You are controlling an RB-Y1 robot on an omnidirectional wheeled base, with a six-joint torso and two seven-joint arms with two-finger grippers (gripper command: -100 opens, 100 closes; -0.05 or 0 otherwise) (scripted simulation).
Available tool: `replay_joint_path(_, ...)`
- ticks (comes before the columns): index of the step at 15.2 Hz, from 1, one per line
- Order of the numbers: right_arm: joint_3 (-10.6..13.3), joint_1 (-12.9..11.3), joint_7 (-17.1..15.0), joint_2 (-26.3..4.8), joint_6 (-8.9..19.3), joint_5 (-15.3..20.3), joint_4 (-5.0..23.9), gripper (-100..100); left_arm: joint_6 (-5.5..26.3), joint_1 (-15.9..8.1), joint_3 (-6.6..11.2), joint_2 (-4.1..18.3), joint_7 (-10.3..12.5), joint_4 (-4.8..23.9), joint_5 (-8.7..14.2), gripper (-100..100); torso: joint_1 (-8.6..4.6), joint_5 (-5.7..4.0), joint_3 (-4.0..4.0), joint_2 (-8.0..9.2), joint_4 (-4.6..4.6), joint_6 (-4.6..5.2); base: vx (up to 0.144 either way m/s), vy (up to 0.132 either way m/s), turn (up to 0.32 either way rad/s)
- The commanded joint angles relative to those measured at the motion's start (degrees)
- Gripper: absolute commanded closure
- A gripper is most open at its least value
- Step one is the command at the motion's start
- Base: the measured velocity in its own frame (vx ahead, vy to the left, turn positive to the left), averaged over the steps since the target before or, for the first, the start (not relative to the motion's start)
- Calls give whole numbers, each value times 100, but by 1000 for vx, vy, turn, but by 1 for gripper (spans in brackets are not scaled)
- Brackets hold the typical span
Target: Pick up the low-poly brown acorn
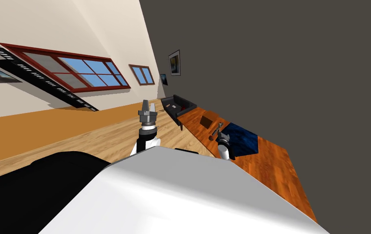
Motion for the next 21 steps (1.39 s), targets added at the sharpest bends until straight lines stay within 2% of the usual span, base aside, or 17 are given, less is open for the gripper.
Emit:
replay_joint_path(1, 17, -75, -242, -66, 26, -286, 286, -100, 0, 0, 0, 0, 0, 0, 0, 0, 0, 0, 0, 0, 0, 0, 26, 11, 118)
replay_joint_path(3, 17, -75, -242, -66, 26, -368, 365, -100, 0, 0, 0, 0, 0, 0, 0, 0, -1, -1, 0, 1, -1, 3, 16, 4, 15)
replay_joint_path(4, -32, -179, -444, -95, 121, -588, 589, -100, 0, 0, 0, 0, 0, 0, 0, 0, -2, -1, 1, 3, 0, 3, 18, 7, 87)
replay_joint_path(6, -32, -179, -444, -95, 121, -750, 701, -100, 0, 0, 0, 0, 0, 0, 0, 0, -2, -1, 0, 0, 0, 1, 22, 5, 84)
replay_joint_path(7, -81, -280, -644, -123, 216, -882, 989, -100, 0, 0, 0, 0, 0, 0, 0, 0, -2, 0, 0, 1, 0, 2, 23, 8, 112)
replay_joint_path(10, -81, -280, -644, -123, 216, -1129, 1035, -100, 0, 0, 0, 0, 0, 0, 0, 0, -1, 0, 0, 1, 0, 3, 18, 5, 51)
replay_joint_path(11, -131, -380, -841, -152, 309, -1314, 1324, -100, 0, 0, 0, 0, 0, 0, 0, 0, -1, 0, 2, 4, 0, 3, 13, 4, 97)
replay_joint_path(12, -131, -380, -841, -152, 309, -1502, 1343, -100, 0, 0, 0, 0, 0, 0, 0, 0, -1, 0, 2, 4, 1, 1, 19, 3, 118)
replay_joint_path(13, -131, -380, -841, -152, 309, -1502, 1366, -100, 0, 0, 0, 0, 0, 0, 0, 0, -2, 0, 2, 3, 1, 1, 17, 1, 42)
replay_joint_path(14, -180, -476, -996, -180, 401, -1734, 1534, -100, 0, 0, 0, 0, 0, 0, 0, 0, -2, -1, 2, 4, 0, 2, 24, 4, 83)
replay_joint_path(16, -180, -476, -1034, -180, 401, -1867, 1691, -100, 0, 0, 0, 0, 0, 0, 0, 0, -2, 0, 0, 0, 0, 1, 22, 2, 76)
replay_joint_path(17, -228, -571, -1223, -208, 491, -2090, 1888, -100, 0, 0, 0, 0, 0, 0, 0, 0, -3, 0, 0, 1, 0, 2, 21, 4, 102)
replay_joint_path(19, -228, -571, -1223, -208, 491, -2225, 2011, -100, 0, 0, 0, 0, 0, 0, 0, 0, -2, -1, 1, 2, 0, 2, 19, 2, 73)
replay_joint_path(20, -276, -662, -1402, -234, 579, -2468, 2151, -100, 0, 0, 0, 0, 0, 0, 0, 0, -2, 0, 1, 3, 0, 3, 20, 2, 86)
replay_joint_path(21, -276, -662, -1407, -234, 579, -2572, 2265, -100, 0, 0, 0, 0, 0, 0, 0, 0, -2, 0, 1, 2, 1, 1, 24, 0, 107)
